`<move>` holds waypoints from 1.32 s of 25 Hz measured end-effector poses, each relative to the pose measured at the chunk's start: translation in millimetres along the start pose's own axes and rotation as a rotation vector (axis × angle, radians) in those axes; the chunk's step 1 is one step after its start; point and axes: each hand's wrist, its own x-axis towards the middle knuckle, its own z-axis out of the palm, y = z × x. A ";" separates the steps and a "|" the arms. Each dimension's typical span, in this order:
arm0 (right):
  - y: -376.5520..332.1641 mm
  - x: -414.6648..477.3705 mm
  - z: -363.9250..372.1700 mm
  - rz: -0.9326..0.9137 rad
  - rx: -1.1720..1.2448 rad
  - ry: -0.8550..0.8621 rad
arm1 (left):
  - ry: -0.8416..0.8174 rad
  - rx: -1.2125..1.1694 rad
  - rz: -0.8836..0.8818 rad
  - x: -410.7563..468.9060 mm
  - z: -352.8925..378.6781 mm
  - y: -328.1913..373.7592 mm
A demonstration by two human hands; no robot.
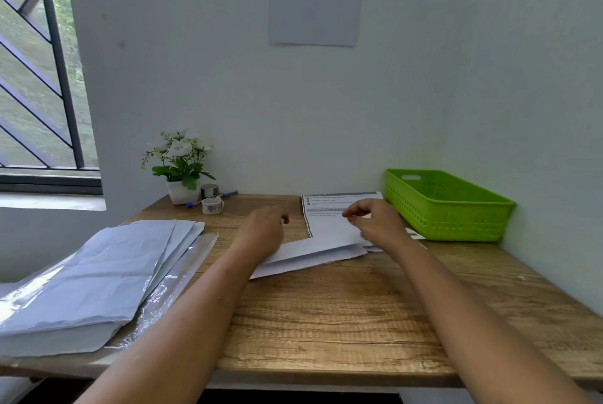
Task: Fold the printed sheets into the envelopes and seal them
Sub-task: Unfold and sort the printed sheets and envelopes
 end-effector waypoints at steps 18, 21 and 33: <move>-160.1 -27.3 211.5 -0.121 -0.198 -0.405 | -0.059 0.095 -0.803 -59.6 -83.8 -168.7; -160.4 -24.4 219.0 -0.113 -0.268 -0.421 | -0.002 0.075 -0.815 -63.1 -81.9 -161.3; -165.3 -34.9 235.3 -0.141 -0.279 -0.501 | 0.081 0.083 -0.809 -70.5 -93.3 -150.1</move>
